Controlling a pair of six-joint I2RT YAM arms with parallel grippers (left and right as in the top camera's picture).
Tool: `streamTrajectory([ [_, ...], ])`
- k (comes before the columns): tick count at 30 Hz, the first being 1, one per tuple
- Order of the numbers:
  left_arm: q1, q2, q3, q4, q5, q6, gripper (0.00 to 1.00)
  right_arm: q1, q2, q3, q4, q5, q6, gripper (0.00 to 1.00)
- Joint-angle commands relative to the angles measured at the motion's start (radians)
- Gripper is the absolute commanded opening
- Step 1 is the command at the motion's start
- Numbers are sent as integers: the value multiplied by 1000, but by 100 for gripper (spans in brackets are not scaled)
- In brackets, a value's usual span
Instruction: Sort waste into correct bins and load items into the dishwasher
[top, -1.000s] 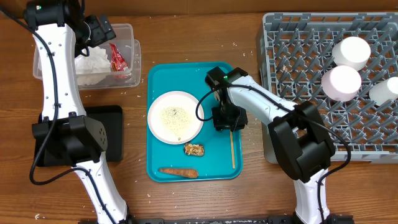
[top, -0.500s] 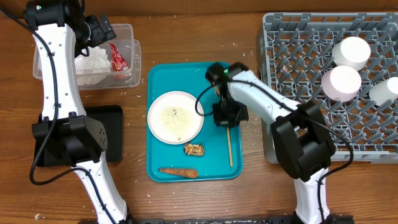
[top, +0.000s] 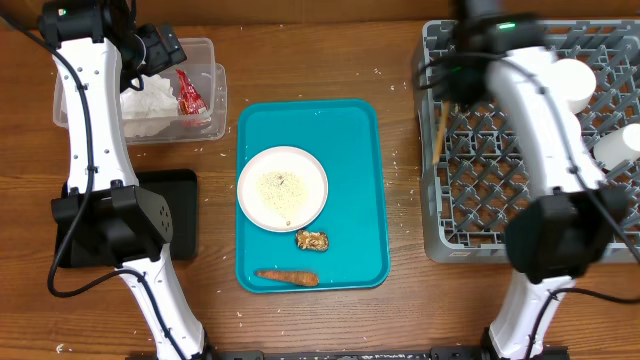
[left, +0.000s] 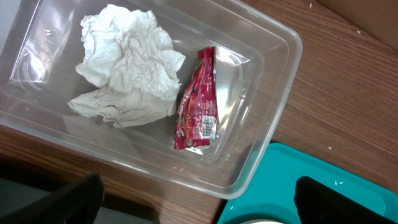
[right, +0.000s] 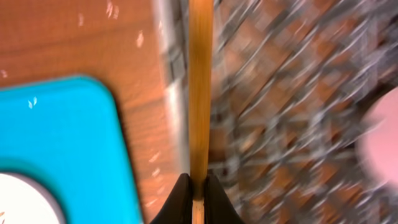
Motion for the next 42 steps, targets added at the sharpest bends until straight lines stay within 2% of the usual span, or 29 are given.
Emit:
streamTrajectory([
  [1,-7,10,-4,3,0,-6,100,-76,-29,6,40,-131,-219,4],
  [6,-7,10,-4,3,0,-6,100,-152,-16,3,97,-267,-246,4],
  [13,-6,10,-4,3,0,-6,100,-136,32,3,130,-269,-245,5],
  [22,-9,10,-4,3,0,-6,100,-129,89,3,143,-270,-241,17],
  [25,-9,10,-4,3,0,-6,100,-126,92,3,134,-270,-241,33],
  [26,-8,10,-4,3,0,-6,100,-125,92,3,129,-270,-238,35],
  [34,-7,10,-4,3,0,-6,100,-97,85,5,58,-340,-184,36],
  [38,-9,10,-4,3,0,-6,100,-27,82,5,-5,-393,-181,36],
  [40,-9,10,-4,3,0,-6,100,43,82,5,-41,-412,-181,41],
  [41,-9,10,-4,3,0,-6,100,63,82,5,-48,-411,-181,46],
  [42,-9,10,-4,3,0,-6,100,94,82,5,-53,-411,-180,55],
])
